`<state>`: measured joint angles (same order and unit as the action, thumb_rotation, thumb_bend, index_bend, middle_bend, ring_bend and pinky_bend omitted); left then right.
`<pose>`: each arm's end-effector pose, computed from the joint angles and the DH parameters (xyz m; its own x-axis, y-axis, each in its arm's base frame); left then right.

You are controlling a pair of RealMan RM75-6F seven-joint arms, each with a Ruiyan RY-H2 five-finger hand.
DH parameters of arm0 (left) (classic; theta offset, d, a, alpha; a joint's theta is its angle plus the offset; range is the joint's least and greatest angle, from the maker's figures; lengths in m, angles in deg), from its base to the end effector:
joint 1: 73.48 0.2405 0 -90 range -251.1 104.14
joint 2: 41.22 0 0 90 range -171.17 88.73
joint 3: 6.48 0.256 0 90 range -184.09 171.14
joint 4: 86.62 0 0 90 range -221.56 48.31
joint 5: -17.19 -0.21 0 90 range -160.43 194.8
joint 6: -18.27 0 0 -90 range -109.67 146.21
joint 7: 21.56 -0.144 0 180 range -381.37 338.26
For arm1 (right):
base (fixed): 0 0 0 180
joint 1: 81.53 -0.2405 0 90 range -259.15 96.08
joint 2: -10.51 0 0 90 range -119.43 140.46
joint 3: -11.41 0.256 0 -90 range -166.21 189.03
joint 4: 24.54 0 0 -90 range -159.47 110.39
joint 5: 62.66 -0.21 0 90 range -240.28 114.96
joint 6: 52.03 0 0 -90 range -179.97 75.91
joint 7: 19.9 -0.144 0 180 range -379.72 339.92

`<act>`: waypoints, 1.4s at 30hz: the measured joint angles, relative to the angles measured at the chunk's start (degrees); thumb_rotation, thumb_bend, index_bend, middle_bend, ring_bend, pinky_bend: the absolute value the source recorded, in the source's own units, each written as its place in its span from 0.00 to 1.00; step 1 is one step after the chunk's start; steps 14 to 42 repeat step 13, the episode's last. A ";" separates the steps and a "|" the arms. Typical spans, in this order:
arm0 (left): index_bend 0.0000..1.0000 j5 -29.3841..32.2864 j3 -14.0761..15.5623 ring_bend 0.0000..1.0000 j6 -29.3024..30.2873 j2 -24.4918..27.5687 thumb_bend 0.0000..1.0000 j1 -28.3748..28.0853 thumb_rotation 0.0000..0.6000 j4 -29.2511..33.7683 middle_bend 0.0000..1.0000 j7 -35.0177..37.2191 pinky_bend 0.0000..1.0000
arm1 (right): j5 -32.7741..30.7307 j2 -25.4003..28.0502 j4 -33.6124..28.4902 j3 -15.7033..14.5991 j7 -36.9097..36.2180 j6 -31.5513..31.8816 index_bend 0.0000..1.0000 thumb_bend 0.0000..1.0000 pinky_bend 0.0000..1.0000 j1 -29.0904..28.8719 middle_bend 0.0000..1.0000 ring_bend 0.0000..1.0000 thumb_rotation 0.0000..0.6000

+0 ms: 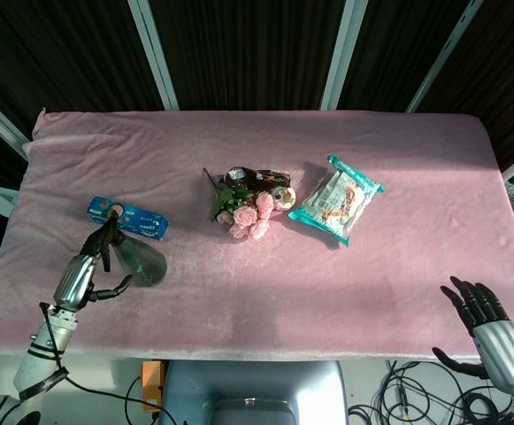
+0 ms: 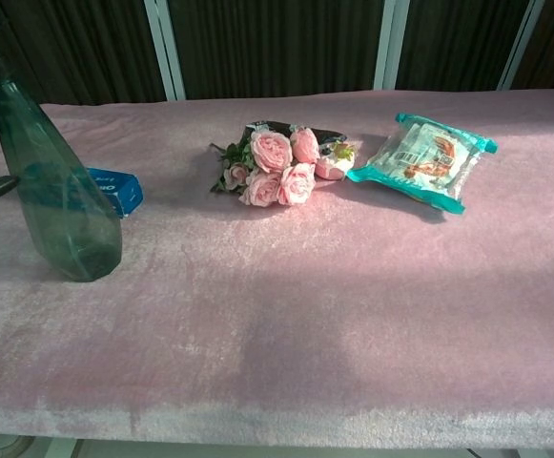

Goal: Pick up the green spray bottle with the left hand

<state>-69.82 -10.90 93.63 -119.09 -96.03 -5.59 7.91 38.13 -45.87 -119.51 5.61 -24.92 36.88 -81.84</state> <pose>-0.2568 0.2770 0.0782 -0.1035 0.1765 0.9788 0.9591 -0.2432 0.1452 -0.2982 -0.1211 0.1716 0.4012 -0.1322 0.9064 -0.9099 -0.1715 0.3777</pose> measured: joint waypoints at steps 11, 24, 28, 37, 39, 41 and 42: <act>0.00 -0.25 3.50 0.00 8.80 3.73 0.32 7.95 1.00 -4.66 0.00 -30.97 0.00 | -1.23 -0.15 -0.20 0.69 0.34 0.98 0.00 0.33 0.00 0.66 0.00 0.00 1.00; 0.00 -0.51 3.83 0.00 10.46 2.70 0.33 9.13 1.00 -5.50 0.00 -37.17 0.00 | -1.48 -0.20 -0.28 0.89 0.31 1.12 0.00 0.34 0.00 0.74 0.00 0.00 1.00; 0.00 -0.51 3.83 0.00 10.46 2.70 0.33 9.13 1.00 -5.50 0.00 -37.17 0.00 | -1.48 -0.20 -0.28 0.89 0.31 1.12 0.00 0.34 0.00 0.74 0.00 0.00 1.00; 0.00 -0.51 3.83 0.00 10.46 2.70 0.33 9.13 1.00 -5.50 0.00 -37.17 0.00 | -1.48 -0.20 -0.28 0.89 0.31 1.12 0.00 0.34 0.00 0.74 0.00 0.00 1.00; 0.00 -0.51 3.83 0.00 10.46 2.70 0.33 9.13 1.00 -5.50 0.00 -37.17 0.00 | -1.48 -0.20 -0.28 0.89 0.31 1.12 0.00 0.34 0.00 0.74 0.00 0.00 1.00; 0.00 -0.51 3.83 0.00 10.46 2.70 0.33 9.13 1.00 -5.50 0.00 -37.17 0.00 | -1.48 -0.20 -0.28 0.89 0.31 1.12 0.00 0.34 0.00 0.74 0.00 0.00 1.00; 0.00 -0.51 3.83 0.00 10.46 2.70 0.33 9.13 1.00 -5.50 0.00 -37.17 0.00 | -1.48 -0.20 -0.28 0.89 0.31 1.12 0.00 0.34 0.00 0.74 0.00 0.00 1.00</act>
